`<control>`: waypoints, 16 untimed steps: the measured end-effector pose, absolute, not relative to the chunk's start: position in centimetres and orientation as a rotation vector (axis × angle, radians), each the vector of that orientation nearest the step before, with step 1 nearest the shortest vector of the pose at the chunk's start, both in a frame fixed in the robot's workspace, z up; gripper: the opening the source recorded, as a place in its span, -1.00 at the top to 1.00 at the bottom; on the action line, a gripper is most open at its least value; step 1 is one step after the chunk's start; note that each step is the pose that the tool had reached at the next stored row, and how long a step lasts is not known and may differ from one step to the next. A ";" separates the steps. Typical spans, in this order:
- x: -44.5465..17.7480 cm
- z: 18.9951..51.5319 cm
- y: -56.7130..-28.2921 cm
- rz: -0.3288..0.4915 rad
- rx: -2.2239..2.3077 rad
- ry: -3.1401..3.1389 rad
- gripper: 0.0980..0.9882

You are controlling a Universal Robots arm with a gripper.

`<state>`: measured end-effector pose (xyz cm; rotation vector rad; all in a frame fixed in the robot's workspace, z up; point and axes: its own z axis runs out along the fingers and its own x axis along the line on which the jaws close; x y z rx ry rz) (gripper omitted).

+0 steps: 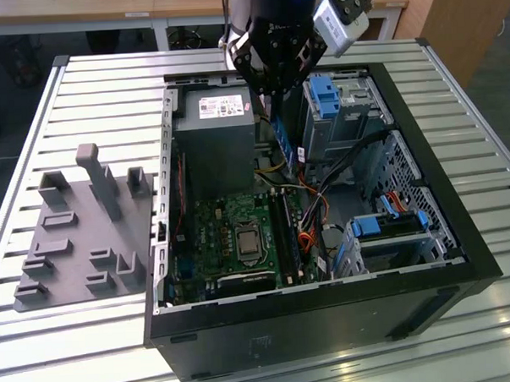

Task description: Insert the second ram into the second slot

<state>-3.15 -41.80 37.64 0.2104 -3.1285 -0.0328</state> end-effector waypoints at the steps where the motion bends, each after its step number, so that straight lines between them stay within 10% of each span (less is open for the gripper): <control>1: -3.1 37.6 -41.8 -0.033 0.185 -3.130 0.91; 16: -3.1 37.0 -41.8 -0.019 -0.107 -3.136 0.91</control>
